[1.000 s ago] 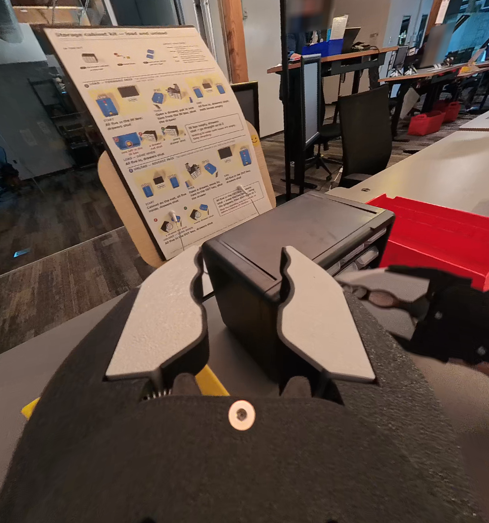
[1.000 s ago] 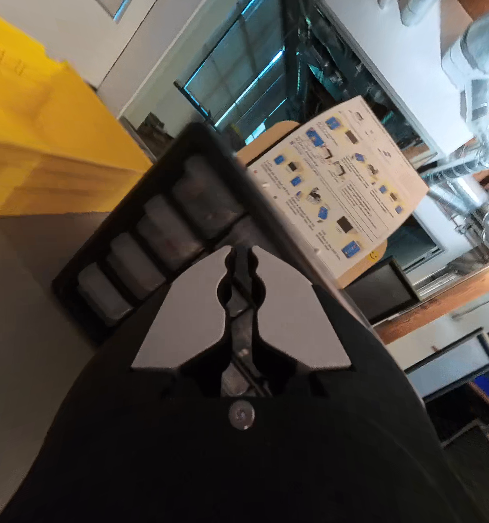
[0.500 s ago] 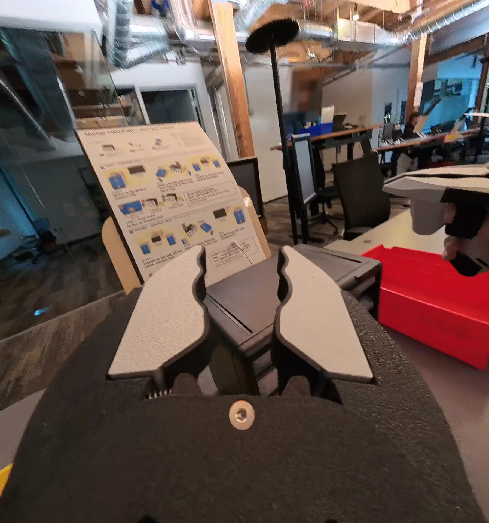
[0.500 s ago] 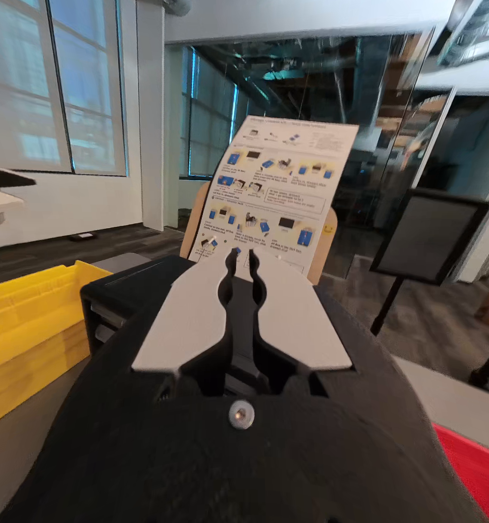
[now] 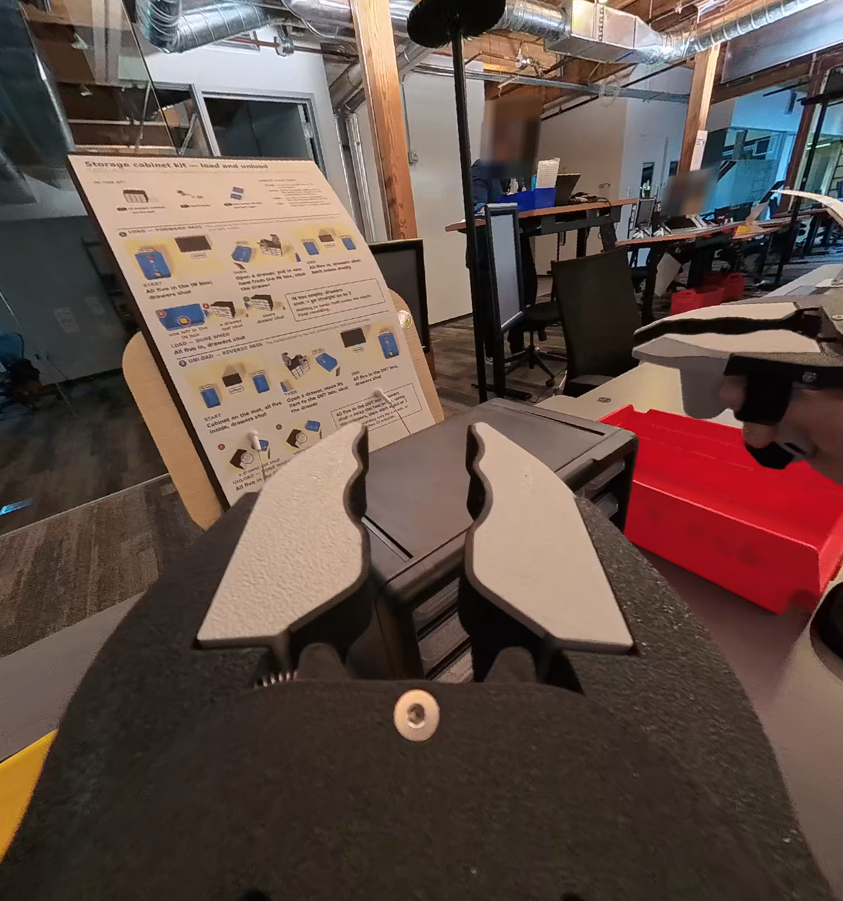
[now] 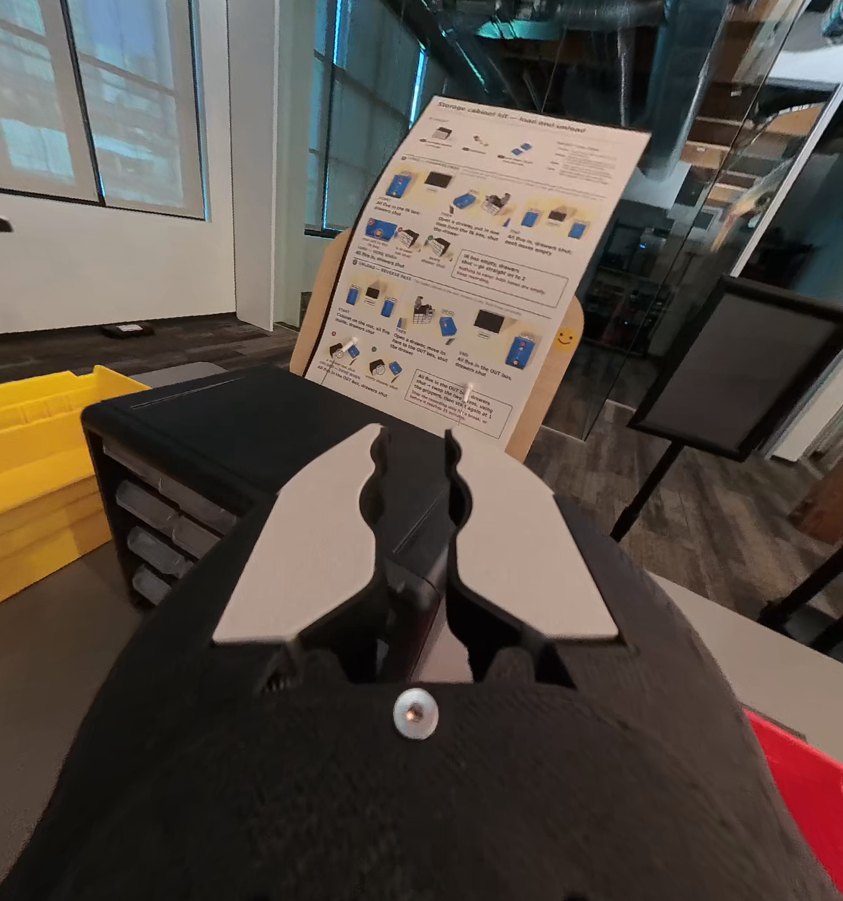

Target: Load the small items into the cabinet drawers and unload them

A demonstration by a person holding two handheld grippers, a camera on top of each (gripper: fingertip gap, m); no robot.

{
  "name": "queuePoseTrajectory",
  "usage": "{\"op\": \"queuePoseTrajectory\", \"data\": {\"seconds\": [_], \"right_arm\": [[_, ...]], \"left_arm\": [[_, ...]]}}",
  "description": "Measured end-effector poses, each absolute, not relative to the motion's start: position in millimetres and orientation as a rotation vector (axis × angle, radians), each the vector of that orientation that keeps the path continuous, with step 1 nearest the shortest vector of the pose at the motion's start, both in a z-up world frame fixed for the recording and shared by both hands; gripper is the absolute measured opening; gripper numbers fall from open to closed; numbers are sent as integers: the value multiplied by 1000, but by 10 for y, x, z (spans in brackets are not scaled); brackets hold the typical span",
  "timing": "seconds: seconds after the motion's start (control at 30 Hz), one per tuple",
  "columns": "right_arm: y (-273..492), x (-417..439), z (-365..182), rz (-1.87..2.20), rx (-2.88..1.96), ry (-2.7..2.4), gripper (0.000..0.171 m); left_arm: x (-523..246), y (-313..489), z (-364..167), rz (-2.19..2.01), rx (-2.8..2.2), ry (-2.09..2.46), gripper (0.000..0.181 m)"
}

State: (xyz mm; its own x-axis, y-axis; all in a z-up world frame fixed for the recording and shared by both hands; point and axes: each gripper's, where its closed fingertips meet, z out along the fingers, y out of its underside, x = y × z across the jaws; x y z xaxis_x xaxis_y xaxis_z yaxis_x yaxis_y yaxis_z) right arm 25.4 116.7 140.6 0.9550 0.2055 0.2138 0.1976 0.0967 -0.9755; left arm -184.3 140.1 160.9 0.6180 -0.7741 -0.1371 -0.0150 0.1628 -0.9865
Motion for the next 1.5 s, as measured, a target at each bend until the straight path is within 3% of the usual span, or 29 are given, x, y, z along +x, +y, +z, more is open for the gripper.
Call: {"op": "queuePoseTrajectory", "data": {"seconds": [0.2,0.3,0.5,0.57,1.1,1.5], "right_arm": [[1241,184,1311,-101,-1510,-365,20],[1194,177,1408,-79,-1439,-349,10],[1195,232,1381,-13,-1476,-334,11],[1166,234,1441,25,-1441,-317,1],[1042,19,1418,300,-1516,-369,0],[1069,-52,1292,236,-1546,-473,5]], "left_arm": [[-1862,1426,1570,-613,-1329,777,33],[-1903,1405,1598,-630,-1333,774,32],[-2028,1303,1730,-667,-1310,759,32],[-2081,1279,1776,-665,-1296,748,30],[-1908,1571,1372,-778,-1458,715,27],[-1807,1454,1280,-695,-1473,850,27]]}}
